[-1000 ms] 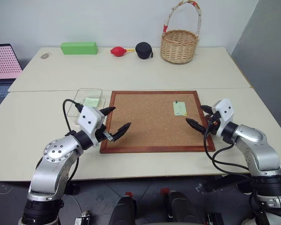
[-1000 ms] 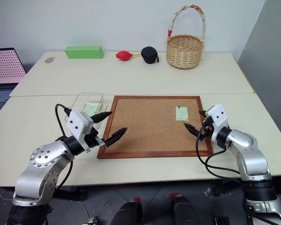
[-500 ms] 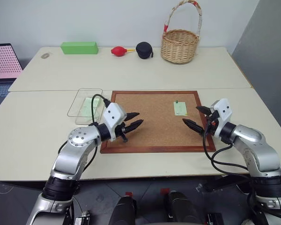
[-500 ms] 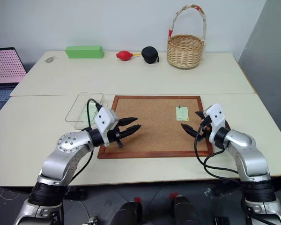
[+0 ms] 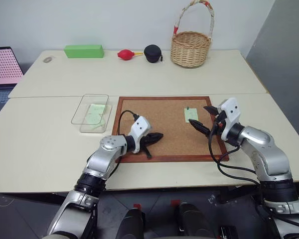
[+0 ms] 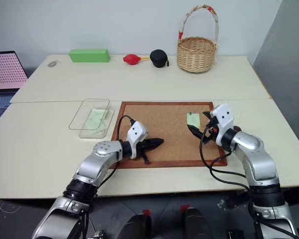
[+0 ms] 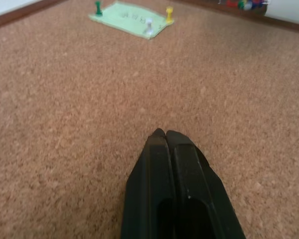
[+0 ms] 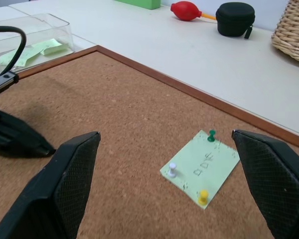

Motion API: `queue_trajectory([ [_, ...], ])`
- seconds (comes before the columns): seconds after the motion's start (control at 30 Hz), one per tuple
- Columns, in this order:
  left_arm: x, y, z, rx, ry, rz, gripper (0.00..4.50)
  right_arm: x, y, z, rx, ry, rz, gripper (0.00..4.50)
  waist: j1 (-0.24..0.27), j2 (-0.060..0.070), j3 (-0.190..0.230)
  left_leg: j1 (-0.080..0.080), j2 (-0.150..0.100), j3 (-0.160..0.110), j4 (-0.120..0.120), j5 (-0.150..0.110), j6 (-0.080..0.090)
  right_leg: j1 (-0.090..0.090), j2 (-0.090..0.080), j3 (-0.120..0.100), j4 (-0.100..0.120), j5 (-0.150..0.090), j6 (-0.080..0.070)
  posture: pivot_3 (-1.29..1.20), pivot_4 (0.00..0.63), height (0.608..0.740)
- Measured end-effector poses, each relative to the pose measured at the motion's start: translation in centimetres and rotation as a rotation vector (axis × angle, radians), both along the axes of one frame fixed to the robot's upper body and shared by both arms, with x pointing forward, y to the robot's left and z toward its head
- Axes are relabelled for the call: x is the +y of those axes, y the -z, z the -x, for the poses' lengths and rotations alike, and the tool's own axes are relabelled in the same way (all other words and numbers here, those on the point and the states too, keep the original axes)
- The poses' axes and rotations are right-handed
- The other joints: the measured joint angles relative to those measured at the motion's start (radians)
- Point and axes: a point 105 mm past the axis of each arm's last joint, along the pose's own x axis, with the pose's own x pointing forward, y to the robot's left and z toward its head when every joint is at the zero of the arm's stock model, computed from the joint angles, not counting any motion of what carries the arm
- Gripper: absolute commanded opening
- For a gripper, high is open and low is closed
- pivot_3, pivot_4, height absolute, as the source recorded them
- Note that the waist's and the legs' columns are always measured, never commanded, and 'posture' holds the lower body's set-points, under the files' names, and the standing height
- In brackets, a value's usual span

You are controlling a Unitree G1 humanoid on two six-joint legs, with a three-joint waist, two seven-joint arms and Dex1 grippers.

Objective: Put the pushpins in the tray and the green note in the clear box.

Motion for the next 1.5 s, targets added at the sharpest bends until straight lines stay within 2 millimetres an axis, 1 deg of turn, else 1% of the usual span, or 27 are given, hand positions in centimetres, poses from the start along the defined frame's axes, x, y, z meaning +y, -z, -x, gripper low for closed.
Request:
queue_trajectory([
  [0.17,-0.4,0.2,-0.3,-0.013,0.023,-0.015,0.01,0.9,0.5,-2.1,0.052,0.008,-0.016,4.5,0.001,0.001,-0.001,0.001,0.0,0.0,0.001,0.0,0.0,0.002,0.0,0.0,0.0,0.0,0.001,0.0,0.15,0.74],
  [0.33,-0.4,0.3,-0.1,-0.01,0.031,-0.019,0.01,0.2,1.3,-5.1,0.085,0.061,0.037,4.5,-0.001,0.001,-0.001,0.002,0.0,0.0,0.0,0.0,0.0,0.002,0.0,0.0,0.0,0.0,0.001,0.0,0.15,0.74],
  [0.4,-0.3,0.3,0.0,-0.013,0.029,-0.022,0.01,0.3,1.6,-6.0,0.096,0.069,0.05,4.5,-0.001,0.002,-0.001,0.002,0.0,0.0,0.0,0.0,0.0,0.002,0.0,0.0,0.0,0.0,0.0,0.0,0.15,0.74],
  [0.6,0.0,0.3,0.6,-0.013,0.024,-0.024,0.01,0.9,2.6,-7.5,0.12,0.076,0.06,4.5,-0.004,0.002,-0.001,0.002,0.0,0.0,0.0,0.0,0.0,0.002,0.0,0.001,0.0,0.002,-0.002,0.0,0.15,0.74],
  [0.67,0.2,0.4,0.8,-0.012,0.02,-0.028,0.01,1.4,3.0,-7.9,0.137,0.073,0.056,4.5,-0.01,0.002,-0.001,0.002,0.0,0.0,0.0,0.0,0.0,0.002,0.0,0.001,0.0,0.003,-0.004,0.0,0.15,0.74],
  [0.8,0.3,0.4,1.1,-0.01,0.017,-0.03,0.0,1.8,3.3,-8.7,0.141,0.084,0.071,3.83,-0.014,0.002,-0.001,0.002,0.0,0.0,0.0,0.0,0.0,0.002,0.0,0.001,0.0,0.002,-0.003,0.0,0.15,0.74],
  [0.83,0.3,0.4,1.2,-0.01,0.017,-0.03,0.0,1.9,3.3,-8.8,0.141,0.084,0.072,3.56,-0.017,0.002,-0.001,0.002,0.0,0.0,0.0,0.0,0.0,0.002,0.0,0.001,0.0,0.002,-0.003,0.0,0.15,0.74],
  [0.87,0.3,0.4,1.2,-0.01,0.016,-0.032,0.0,2.0,3.4,-8.9,0.142,0.084,0.073,3.42,-0.019,0.002,-0.001,0.002,0.0,0.0,0.0,0.0,0.0,0.002,0.0,0.001,0.0,0.002,-0.003,0.0,0.15,0.74],
  [0.93,0.3,0.4,1.2,-0.011,0.016,-0.033,0.0,2.2,3.6,-8.9,0.145,0.084,0.073,3.0,-0.021,0.002,-0.001,0.002,0.0,0.0,0.0,0.0,0.0,0.002,0.0,0.001,0.0,0.003,-0.003,0.0,0.15,0.74],
  [0.97,0.3,0.4,1.2,-0.01,0.014,-0.034,0.0,2.2,3.7,-9.0,0.149,0.087,0.078,2.85,-0.022,0.002,-0.001,0.002,0.0,0.0,0.0,0.0,0.0,0.002,0.0,0.001,0.0,0.003,-0.004,0.0,0.15,0.74],
  [1.07,0.3,0.3,1.2,-0.01,0.008,-0.038,0.0,2.2,3.9,-9.2,0.151,0.097,0.087,2.16,-0.023,0.002,-0.001,0.002,0.0,0.0,0.0,0.0,0.0,0.002,0.0,0.001,0.0,0.003,-0.003,0.0,0.15,0.74],
  [1.27,0.4,0.3,1.2,-0.013,0.003,-0.044,0.0,1.9,4.3,-9.2,0.157,0.105,0.093,1.07,-0.025,0.002,-0.001,0.002,0.0,0.0,0.0,0.0,0.0,0.002,0.0,0.001,0.001,0.003,-0.003,0.0,0.15,0.74],
  [1.4,0.6,0.5,1.0,-0.007,-0.008,-0.046,0.0,1.9,4.2,-9.3,0.156,0.108,0.09,0.2,-0.025,0.002,-0.001,0.003,0.0,0.0,0.0,0.0,0.0,0.002,0.0,0.001,0.001,0.002,-0.003,0.0,0.15,0.74],
  [1.43,0.7,0.5,1.0,-0.005,-0.01,-0.045,0.0,1.8,4.2,-9.3,0.155,0.112,0.089,0.09,-0.025,0.002,-0.002,0.003,0.0,0.0,0.0,0.0,0.0,0.002,0.0,0.001,0.001,0.002,-0.003,0.0,0.15,0.74],
  [1.5,0.7,0.5,0.9,-0.006,-0.011,-0.043,0.0,1.8,4.2,-9.3,0.155,0.113,0.089,0.09,-0.025,0.003,-0.002,0.003,0.0,0.0,0.0,0.0,0.0,0.002,0.0,0.001,0.001,0.002,-0.003,0.0,0.15,0.74],
])
